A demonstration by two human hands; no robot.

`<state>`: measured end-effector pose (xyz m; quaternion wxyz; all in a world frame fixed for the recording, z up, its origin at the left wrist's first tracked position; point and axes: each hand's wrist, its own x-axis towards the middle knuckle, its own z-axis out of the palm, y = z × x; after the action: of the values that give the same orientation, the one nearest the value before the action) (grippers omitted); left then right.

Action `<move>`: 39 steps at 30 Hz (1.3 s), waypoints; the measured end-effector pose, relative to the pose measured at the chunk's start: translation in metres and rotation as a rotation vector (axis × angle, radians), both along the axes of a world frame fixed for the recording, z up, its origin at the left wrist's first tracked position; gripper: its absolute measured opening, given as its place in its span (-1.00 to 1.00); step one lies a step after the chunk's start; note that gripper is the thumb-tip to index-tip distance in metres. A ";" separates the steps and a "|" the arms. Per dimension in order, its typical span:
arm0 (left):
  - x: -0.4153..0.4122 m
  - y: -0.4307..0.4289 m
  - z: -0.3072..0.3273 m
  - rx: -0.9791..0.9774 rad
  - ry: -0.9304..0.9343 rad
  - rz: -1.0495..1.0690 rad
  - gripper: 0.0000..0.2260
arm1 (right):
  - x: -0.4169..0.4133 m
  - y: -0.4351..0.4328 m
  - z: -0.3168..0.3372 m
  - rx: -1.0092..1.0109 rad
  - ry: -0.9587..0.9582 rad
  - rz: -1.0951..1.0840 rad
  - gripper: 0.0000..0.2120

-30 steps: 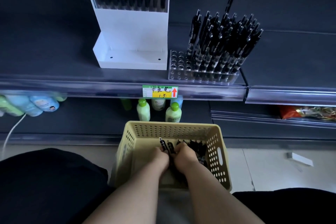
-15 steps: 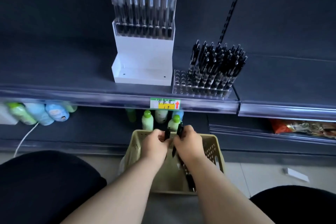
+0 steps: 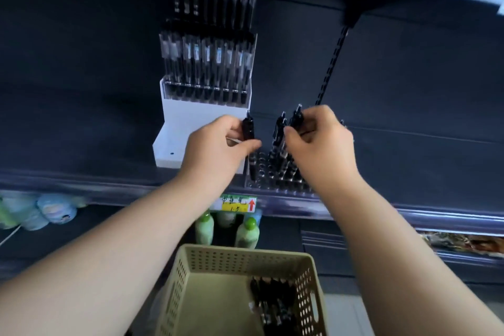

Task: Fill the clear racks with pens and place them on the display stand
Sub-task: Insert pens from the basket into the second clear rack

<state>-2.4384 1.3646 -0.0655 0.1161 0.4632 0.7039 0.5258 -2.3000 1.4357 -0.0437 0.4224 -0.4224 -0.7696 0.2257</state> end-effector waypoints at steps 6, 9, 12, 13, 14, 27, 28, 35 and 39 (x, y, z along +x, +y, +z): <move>-0.013 0.022 0.014 0.095 -0.055 -0.022 -0.89 | -0.003 0.032 0.024 0.044 -0.103 -0.034 -0.81; -0.014 0.027 0.013 0.116 -0.094 -0.034 -0.89 | -0.009 0.039 0.018 0.055 -0.163 -0.039 -0.81; -0.014 0.030 0.014 0.144 -0.120 -0.036 -0.93 | -0.016 0.041 0.012 0.093 -0.247 -0.037 -0.79; -0.015 0.030 0.016 0.150 -0.128 -0.029 -0.93 | -0.018 0.041 0.012 0.097 -0.266 -0.036 -0.79; -0.015 0.032 0.015 0.151 -0.136 -0.019 -0.92 | -0.019 0.042 0.010 0.097 -0.287 -0.035 -0.78; -0.013 0.034 0.005 0.056 -0.057 0.063 -0.85 | -0.022 0.048 -0.003 0.120 -0.387 -0.010 -0.76; -0.013 0.035 0.006 0.060 -0.067 0.060 -0.85 | -0.022 0.048 -0.003 0.127 -0.388 -0.008 -0.74; -0.017 0.031 0.006 0.075 -0.104 0.049 -0.90 | -0.019 0.051 -0.010 0.268 -0.470 -0.035 -0.88; -0.017 0.032 0.004 0.070 -0.106 0.054 -0.91 | -0.019 0.052 -0.011 0.367 -0.505 -0.043 -0.77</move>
<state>-2.4558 1.3962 -0.0615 0.1229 0.4195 0.6901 0.5768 -2.3187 1.4873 -0.0543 0.2918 -0.3979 -0.8689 -0.0382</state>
